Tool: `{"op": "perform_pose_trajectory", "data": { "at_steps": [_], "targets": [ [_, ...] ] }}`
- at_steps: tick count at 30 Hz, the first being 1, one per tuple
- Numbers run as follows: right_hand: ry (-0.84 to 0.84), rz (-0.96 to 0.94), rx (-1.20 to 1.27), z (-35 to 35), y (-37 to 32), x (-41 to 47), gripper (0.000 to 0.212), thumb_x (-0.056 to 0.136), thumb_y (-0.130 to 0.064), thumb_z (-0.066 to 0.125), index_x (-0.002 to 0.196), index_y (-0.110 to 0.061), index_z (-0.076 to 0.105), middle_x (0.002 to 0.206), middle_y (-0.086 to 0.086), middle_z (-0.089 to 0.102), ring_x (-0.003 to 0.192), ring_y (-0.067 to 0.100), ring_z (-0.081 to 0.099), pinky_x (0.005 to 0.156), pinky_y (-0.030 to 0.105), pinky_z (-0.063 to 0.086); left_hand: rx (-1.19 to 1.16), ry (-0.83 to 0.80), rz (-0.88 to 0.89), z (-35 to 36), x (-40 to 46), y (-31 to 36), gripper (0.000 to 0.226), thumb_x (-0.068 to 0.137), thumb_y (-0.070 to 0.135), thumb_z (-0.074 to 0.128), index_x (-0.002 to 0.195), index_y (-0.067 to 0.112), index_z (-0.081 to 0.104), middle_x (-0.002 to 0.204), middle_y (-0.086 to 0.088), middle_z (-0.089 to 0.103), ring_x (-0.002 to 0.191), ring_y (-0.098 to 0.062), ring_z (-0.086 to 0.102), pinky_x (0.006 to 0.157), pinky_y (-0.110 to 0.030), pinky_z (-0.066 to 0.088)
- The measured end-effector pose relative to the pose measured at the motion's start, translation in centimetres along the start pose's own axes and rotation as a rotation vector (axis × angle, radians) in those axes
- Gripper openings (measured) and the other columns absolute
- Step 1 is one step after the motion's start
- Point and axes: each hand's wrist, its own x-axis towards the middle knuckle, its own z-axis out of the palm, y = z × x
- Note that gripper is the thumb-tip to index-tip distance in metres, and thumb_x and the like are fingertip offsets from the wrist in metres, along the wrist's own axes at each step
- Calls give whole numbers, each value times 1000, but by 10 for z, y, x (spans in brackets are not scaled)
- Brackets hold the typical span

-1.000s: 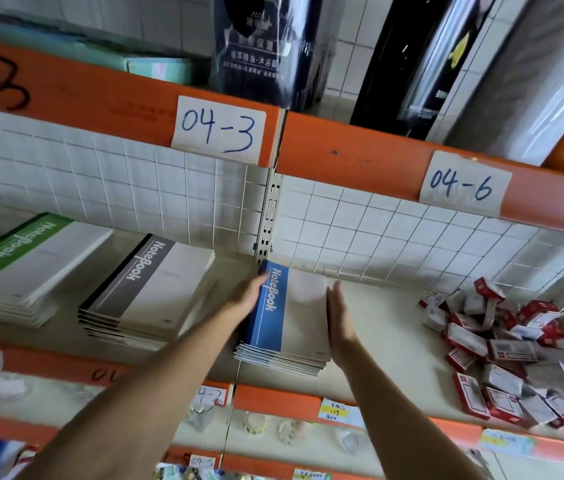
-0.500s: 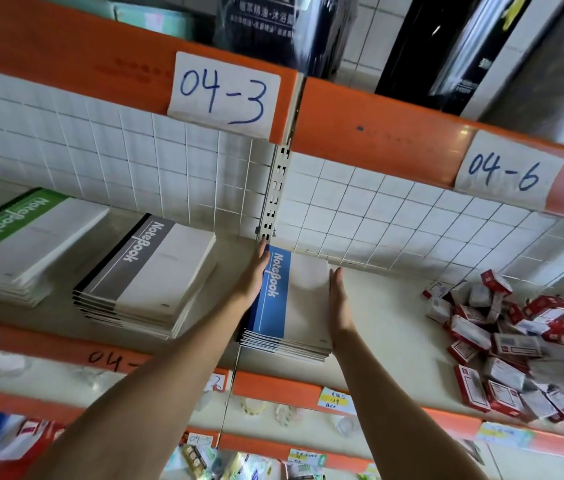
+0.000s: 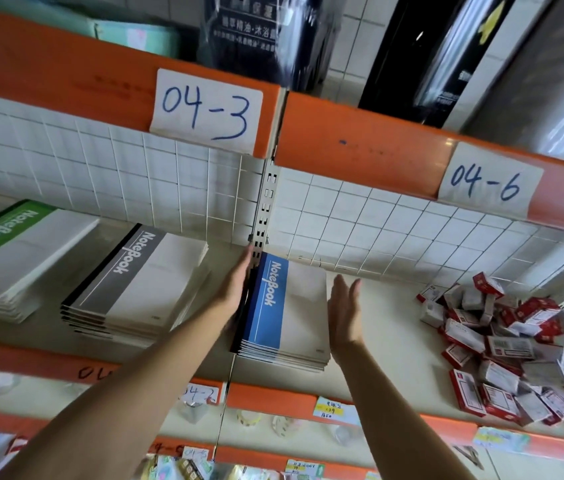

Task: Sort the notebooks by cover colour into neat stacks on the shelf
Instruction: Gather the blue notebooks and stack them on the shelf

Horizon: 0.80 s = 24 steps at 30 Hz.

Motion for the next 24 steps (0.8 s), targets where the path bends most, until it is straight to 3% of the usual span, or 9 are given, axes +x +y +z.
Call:
{"op": "perform_pose_trajectory", "data": {
  "at_steps": [2,4,6,9,13,16,18,21,24],
  "targets": [
    [66,-32,16,2,3,1,72,91,-74,31,143,-25,43,145,-13,44,133,9,43,115,34,31,-13,-19,43,-2,4,-8,65,91,69,43,135,24,59,124,4,64,108,-14,64,91,-26,52],
    [-70,-37,4,10,4,-2,58,102,-55,16,124,-21,57,119,-17,68,106,1,64,91,21,51,15,-48,46,-3,10,-17,57,103,50,32,146,16,45,137,-9,57,122,-25,57,91,-24,51],
    [-99,-14,44,12,3,-8,54,104,-49,13,113,-23,59,106,-18,71,90,-3,68,74,16,54,15,-85,8,-5,14,-24,52,107,36,26,150,9,37,139,-15,54,122,-29,56,84,-24,53],
    [-68,-46,54,14,-8,-13,49,105,-45,11,113,-24,54,94,-21,67,77,-8,68,63,12,53,29,-64,-32,-7,15,-26,53,106,37,27,141,1,45,106,-10,69,82,-13,69,64,-21,54],
    [-127,-72,28,7,-3,-5,57,104,-50,12,116,-19,59,100,-7,75,90,9,71,70,23,57,54,-108,-11,0,14,-21,48,108,27,24,151,7,32,135,-3,51,110,-9,55,70,-8,50],
    [-103,-28,-18,9,-2,-6,60,103,-57,17,133,-22,56,127,2,67,119,25,62,96,42,53,45,-110,-29,2,12,-21,45,108,25,23,151,14,27,138,5,47,113,0,53,76,-5,47],
    [-65,-14,-53,3,-2,-2,65,101,-60,16,139,-21,52,138,3,59,129,26,54,107,43,45,70,-66,-14,0,8,-16,48,106,34,25,149,14,33,136,-1,52,109,-4,58,79,-12,50],
    [102,5,-12,-7,-7,2,72,100,-61,20,154,-13,29,160,3,28,145,19,31,118,33,25,141,96,-73,-18,14,-10,61,103,53,19,154,21,28,157,4,28,142,-16,31,113,-30,30],
    [112,24,-79,-9,-3,1,84,97,-68,23,149,-3,35,148,10,45,133,24,45,109,35,38,238,165,-203,-43,19,-16,90,70,94,27,142,43,45,157,3,36,142,-25,36,118,-53,22]
  ]
}}
